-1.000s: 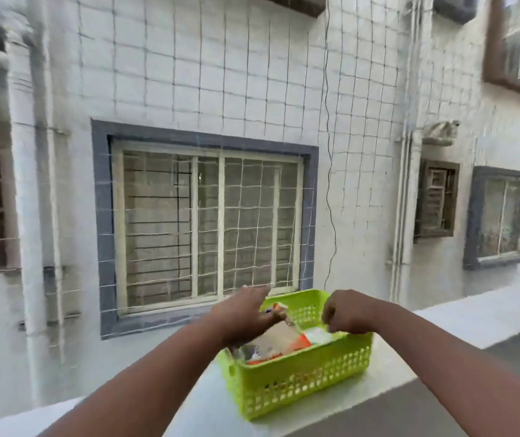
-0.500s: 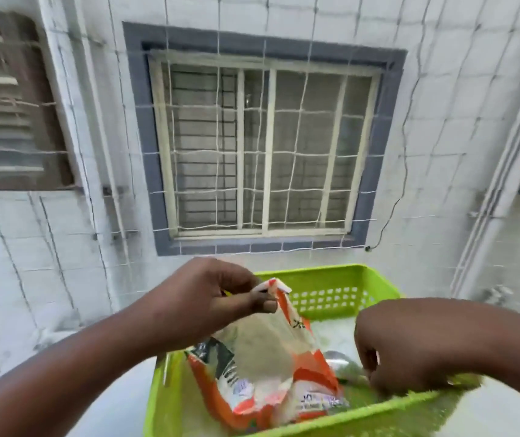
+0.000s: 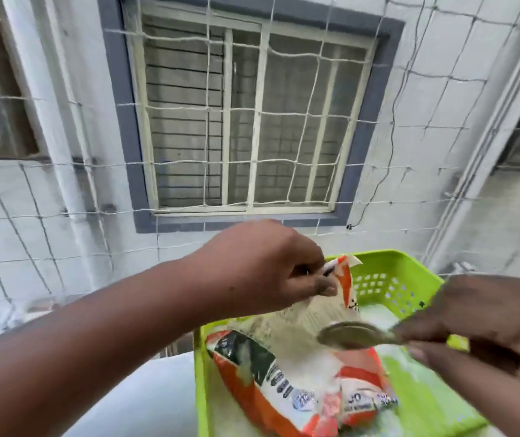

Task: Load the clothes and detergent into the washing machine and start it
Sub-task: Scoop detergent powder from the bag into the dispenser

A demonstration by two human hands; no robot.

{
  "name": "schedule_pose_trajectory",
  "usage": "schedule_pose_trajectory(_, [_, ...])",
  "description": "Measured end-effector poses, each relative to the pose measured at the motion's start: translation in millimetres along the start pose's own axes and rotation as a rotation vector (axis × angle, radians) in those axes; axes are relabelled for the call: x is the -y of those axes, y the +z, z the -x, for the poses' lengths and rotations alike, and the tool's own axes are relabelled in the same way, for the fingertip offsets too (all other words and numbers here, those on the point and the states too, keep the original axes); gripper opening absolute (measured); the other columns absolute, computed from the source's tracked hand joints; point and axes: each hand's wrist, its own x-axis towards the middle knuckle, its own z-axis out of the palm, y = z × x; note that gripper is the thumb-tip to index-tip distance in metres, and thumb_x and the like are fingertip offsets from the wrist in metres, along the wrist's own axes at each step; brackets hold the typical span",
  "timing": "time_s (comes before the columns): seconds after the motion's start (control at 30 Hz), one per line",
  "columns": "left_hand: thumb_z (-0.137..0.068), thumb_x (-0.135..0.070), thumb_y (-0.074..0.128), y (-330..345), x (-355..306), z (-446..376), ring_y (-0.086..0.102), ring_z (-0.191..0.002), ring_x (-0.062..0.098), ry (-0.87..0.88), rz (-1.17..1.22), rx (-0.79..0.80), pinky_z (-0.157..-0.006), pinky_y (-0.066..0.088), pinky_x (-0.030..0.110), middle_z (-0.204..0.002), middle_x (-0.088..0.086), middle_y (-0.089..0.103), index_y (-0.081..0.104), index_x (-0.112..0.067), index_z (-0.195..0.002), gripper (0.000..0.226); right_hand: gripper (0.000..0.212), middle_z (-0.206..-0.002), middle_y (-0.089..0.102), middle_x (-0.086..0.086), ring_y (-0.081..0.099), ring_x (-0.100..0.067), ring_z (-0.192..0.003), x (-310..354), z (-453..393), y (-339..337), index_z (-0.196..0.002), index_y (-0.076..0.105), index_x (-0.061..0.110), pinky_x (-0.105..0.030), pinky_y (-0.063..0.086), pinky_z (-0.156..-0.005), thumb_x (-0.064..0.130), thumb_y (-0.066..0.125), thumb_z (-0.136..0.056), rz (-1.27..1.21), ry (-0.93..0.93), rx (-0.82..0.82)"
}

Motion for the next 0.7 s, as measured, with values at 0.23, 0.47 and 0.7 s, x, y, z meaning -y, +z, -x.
schedule_pose_trajectory(0.23, [-0.075,-0.04,0.077,13,6,-9,0.055,-0.057,-0.01,-0.288,0.541,-0.06,-0.057,0.039,0.012,-0.069,-0.017,0.067,0.075,-0.028,-0.08,0.014,0.026,-0.104,0.069,0.012,0.062,-0.008,-0.099,33,-31,35,-0.108,0.063,0.044,-0.028,0.051,-0.086,0.034,0.056,-0.085,0.041,0.24,0.223])
schedule_pose_trajectory(0.47, [-0.076,-0.039,0.076,9,-17,5,0.057,-0.061,-0.003,-0.343,0.5,-0.043,-0.06,0.046,0.023,-0.07,-0.014,0.07,0.076,-0.028,-0.08,0.012,0.027,-0.096,0.07,0.017,0.063,0.0,-0.085,21,-22,44,-0.101,0.065,0.045,-0.024,0.052,-0.078,0.029,0.058,-0.082,-0.066,0.266,0.328])
schedule_pose_trajectory(0.7, [-0.08,-0.044,0.07,6,-40,11,0.054,-0.059,0.001,-0.32,0.346,-0.006,-0.055,0.043,0.017,-0.078,-0.011,0.067,0.074,-0.029,-0.089,0.018,0.022,-0.077,0.067,0.033,0.06,0.016,-0.072,19,-2,30,-0.085,0.073,0.047,-0.005,0.042,-0.061,0.026,0.069,-0.08,-0.327,0.403,0.466])
